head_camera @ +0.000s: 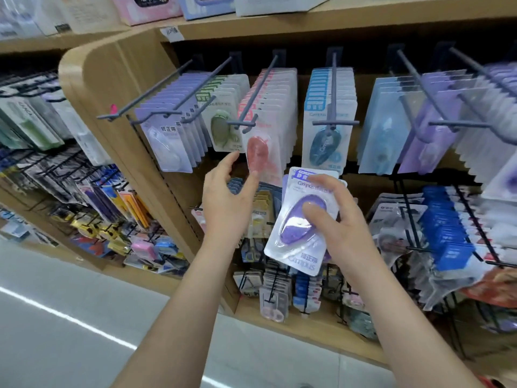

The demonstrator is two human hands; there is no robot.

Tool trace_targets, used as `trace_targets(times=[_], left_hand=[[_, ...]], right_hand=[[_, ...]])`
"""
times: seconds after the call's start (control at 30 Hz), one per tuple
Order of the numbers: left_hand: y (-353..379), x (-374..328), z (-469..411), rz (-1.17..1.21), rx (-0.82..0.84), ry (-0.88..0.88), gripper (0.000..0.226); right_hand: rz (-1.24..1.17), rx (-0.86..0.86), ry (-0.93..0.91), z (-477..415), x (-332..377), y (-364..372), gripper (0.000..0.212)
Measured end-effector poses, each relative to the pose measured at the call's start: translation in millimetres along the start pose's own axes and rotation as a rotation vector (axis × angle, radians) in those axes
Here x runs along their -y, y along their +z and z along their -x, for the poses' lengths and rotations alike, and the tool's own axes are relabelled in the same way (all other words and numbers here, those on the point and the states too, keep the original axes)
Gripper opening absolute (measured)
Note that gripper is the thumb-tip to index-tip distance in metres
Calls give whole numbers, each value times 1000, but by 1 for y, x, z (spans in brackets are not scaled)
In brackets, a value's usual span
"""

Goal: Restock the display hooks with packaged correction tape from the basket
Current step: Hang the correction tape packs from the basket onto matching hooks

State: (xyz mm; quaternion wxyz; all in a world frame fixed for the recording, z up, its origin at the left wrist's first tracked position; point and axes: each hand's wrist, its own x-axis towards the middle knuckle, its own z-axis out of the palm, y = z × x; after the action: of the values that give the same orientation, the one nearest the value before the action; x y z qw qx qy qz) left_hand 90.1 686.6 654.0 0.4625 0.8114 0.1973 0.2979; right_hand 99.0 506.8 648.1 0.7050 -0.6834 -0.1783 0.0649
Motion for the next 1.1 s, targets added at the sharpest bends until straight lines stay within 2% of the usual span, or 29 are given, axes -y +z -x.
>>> trace_targets(times=[0.03, 0.1, 0.17, 0.2, 0.3, 0.4, 0.5, 0.63, 0.73, 0.83, 0.93, 1.1], left_hand=[[-3, -4, 9, 51, 25, 8, 32], [-7, -13, 31, 199, 253, 11, 21], [-8, -19, 49, 304, 494, -37, 33], [-9, -20, 53, 349, 531, -83, 43], [-16, -20, 55, 505, 532, -213, 49], [-20, -17, 56, 532, 510, -266, 47], [-17, -13, 55, 673, 429, -343, 46], [-15, -10, 52, 828, 329, -384, 43], [-14, -8, 51, 962, 340, -419, 45], [-9, -11, 50, 974, 309, -425, 50], [-7, -12, 51, 879, 202, -413, 53], [-10, -6, 52, 812, 163, -223, 72]], right_hand=[[9, 6, -20, 1, 1, -1, 44], [13, 14, -54, 3, 1, -2, 61], [-13, 17, -57, 4, 0, 0, 78], [-37, 13, -50, 5, 0, 2, 83], [-87, -6, -24, 5, 1, 9, 80], [-90, 17, -16, 5, 1, 10, 66], [-154, 52, 15, 2, -4, 6, 54], [-250, 134, 67, -2, -8, -6, 60], [-214, 151, 60, -4, -10, -15, 67], [-149, 104, -2, -5, -13, -17, 66], [-55, 6, -60, -5, -15, -15, 57], [-11, -80, -67, -4, -18, -18, 56]])
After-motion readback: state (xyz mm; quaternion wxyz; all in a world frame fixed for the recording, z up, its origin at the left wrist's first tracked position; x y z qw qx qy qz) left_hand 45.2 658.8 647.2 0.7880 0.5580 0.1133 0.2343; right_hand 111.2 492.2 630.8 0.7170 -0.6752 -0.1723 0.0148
